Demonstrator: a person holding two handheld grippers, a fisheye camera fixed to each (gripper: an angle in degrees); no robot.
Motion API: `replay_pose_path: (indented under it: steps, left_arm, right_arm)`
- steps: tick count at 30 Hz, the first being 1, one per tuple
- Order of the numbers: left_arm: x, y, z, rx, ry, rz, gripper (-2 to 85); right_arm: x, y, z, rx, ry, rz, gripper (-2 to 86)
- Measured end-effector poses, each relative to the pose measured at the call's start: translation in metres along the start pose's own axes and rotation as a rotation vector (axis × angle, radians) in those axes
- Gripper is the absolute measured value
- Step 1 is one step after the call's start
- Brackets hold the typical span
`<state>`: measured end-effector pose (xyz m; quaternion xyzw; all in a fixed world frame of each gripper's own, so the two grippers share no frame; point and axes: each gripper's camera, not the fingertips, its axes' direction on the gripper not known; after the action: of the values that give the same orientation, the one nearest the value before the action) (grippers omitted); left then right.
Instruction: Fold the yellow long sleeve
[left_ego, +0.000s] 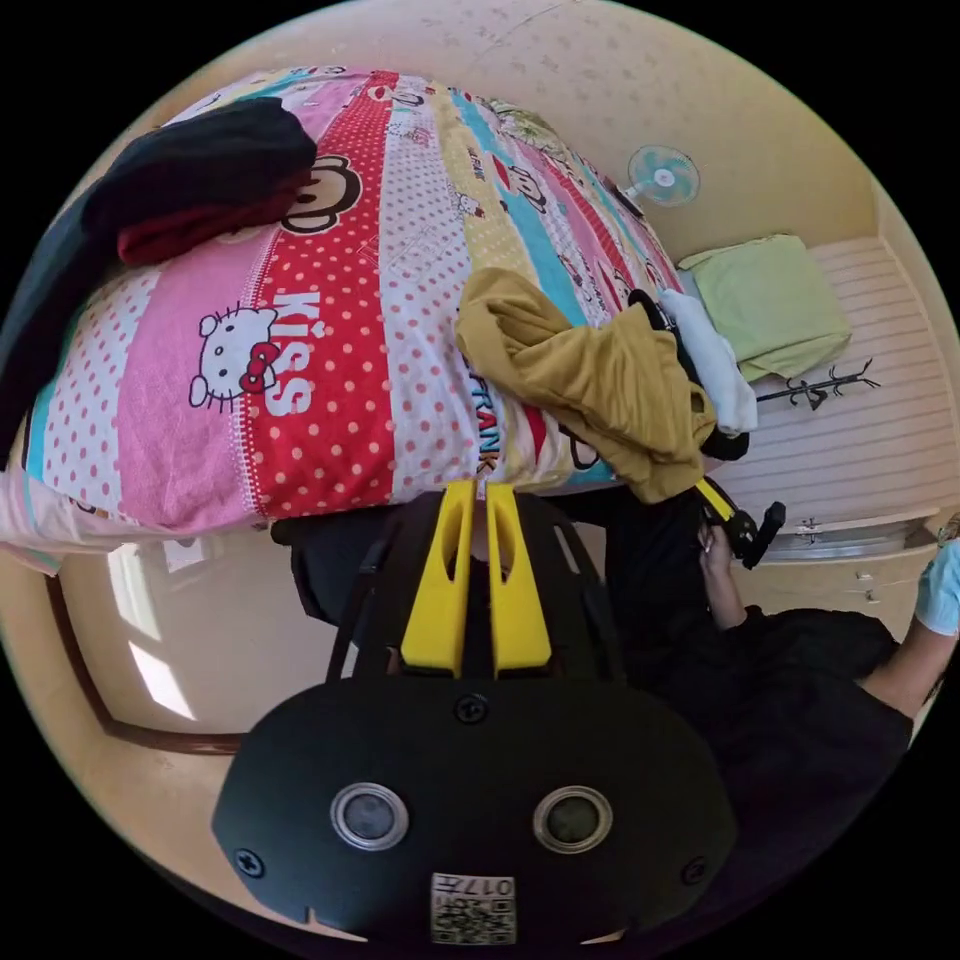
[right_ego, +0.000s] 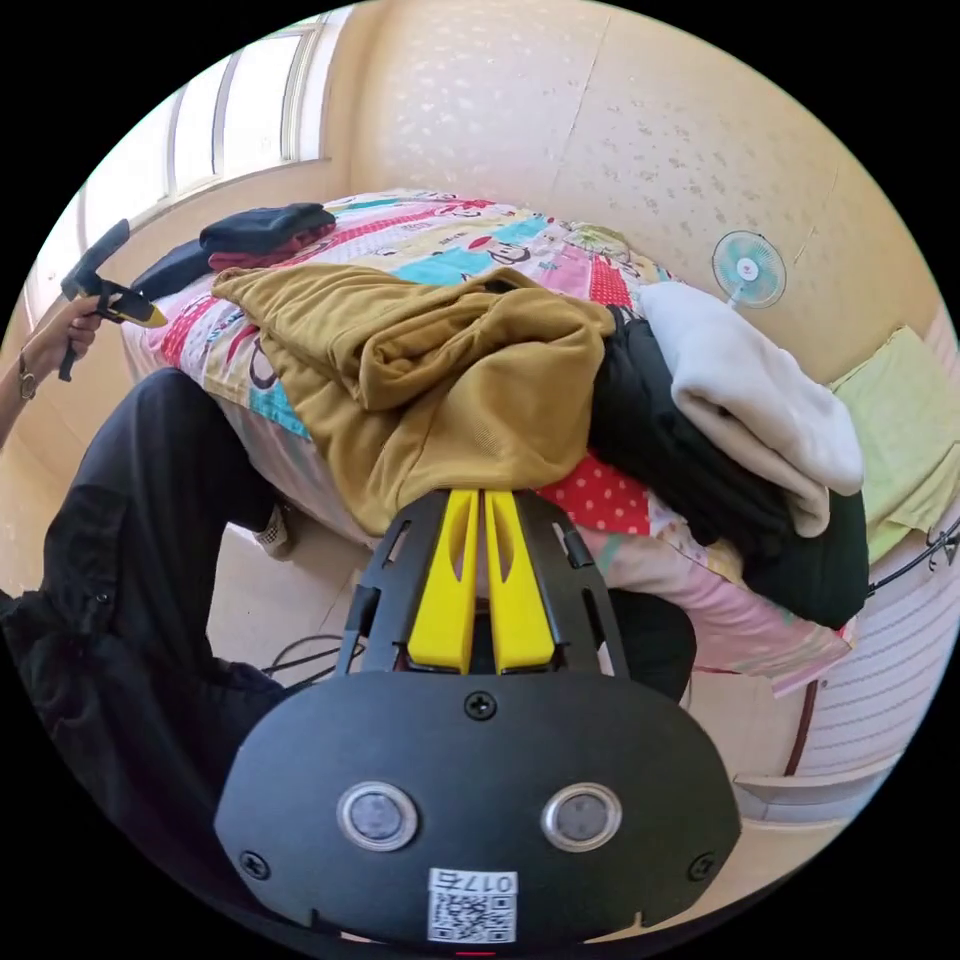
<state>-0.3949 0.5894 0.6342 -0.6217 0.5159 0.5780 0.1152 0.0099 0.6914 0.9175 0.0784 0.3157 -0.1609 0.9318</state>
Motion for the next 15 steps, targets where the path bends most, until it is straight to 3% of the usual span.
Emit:
replay_pose_path:
  steps: [7,13,15]
  left_arm:
    - [0.153,-0.081,0.024,-0.028,0.112,0.491,11.2]
    - [0.204,-0.138,0.146,-0.181,-0.072,0.561,11.4]
    - [0.198,-0.142,0.141,-0.132,-0.055,0.514,8.1]
  right_arm:
    - [0.028,0.004,-0.017,0.286,-0.012,0.19,0.3]
    - [0.024,-0.008,-0.001,0.341,-0.131,0.283,0.4]
    - [0.03,-0.003,0.008,0.305,-0.163,0.325,0.4]
